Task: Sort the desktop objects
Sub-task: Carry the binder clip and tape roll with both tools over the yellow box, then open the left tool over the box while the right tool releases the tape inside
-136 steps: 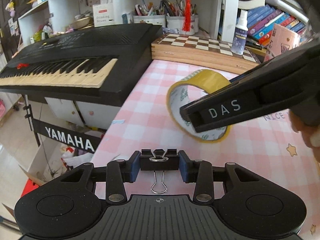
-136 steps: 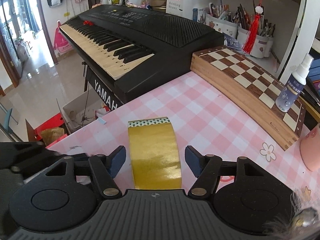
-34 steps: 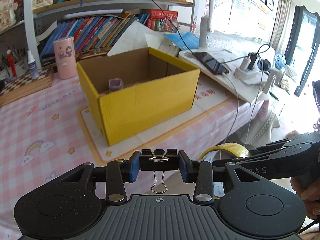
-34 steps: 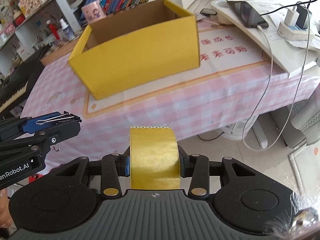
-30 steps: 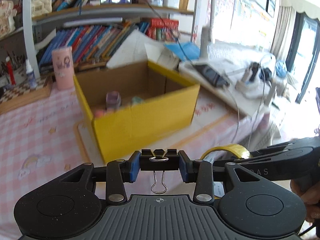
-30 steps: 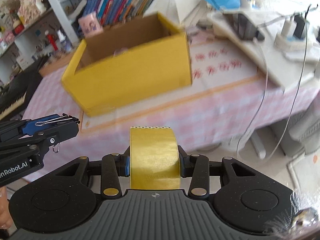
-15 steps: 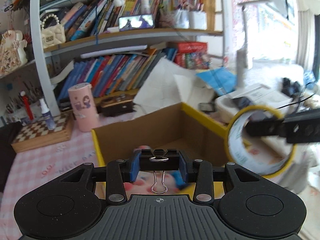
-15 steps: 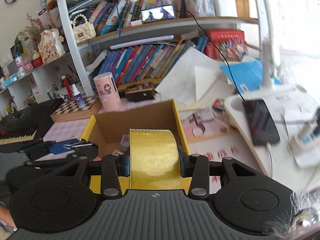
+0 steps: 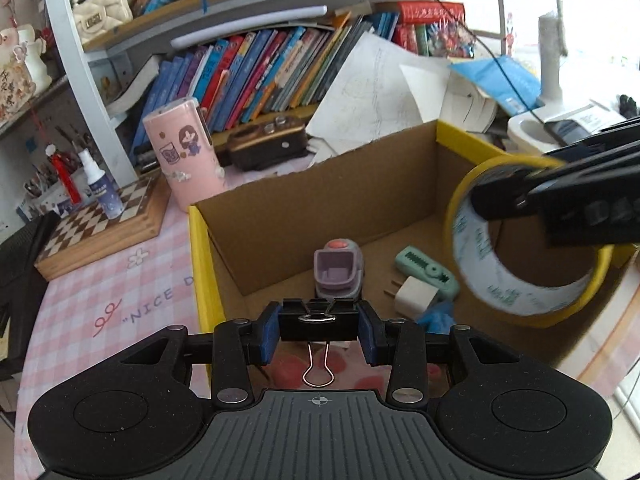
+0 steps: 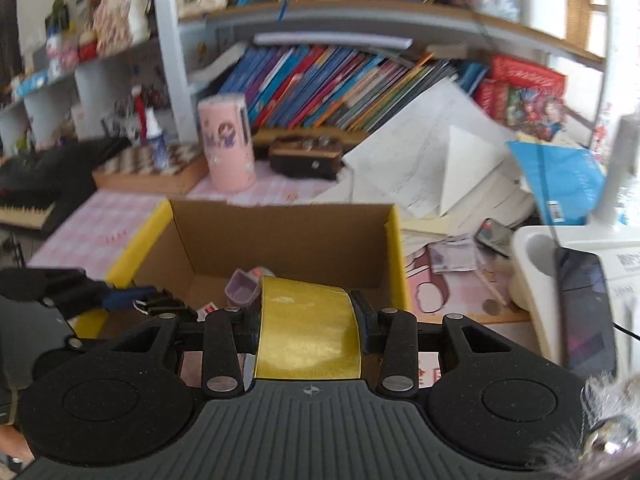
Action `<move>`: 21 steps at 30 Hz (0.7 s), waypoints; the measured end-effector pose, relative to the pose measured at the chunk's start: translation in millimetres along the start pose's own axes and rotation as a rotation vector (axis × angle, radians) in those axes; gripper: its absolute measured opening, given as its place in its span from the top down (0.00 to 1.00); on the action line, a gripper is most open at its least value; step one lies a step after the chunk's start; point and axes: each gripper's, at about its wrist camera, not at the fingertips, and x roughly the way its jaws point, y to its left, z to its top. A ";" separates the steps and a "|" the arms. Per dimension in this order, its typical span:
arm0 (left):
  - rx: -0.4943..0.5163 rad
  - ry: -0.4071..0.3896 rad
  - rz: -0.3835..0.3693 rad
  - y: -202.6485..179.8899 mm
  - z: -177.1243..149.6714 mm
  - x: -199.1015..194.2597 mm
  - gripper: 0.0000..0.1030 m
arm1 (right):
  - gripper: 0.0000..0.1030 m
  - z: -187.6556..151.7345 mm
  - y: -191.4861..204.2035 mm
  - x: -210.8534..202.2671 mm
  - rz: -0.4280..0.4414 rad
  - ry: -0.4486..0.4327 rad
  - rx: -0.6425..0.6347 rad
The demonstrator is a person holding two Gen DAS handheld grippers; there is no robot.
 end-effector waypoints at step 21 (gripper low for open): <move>-0.070 -0.171 0.109 4.5 0.6 -57.4 0.12 | 0.34 6.3 2.0 12.2 0.021 -0.044 -0.044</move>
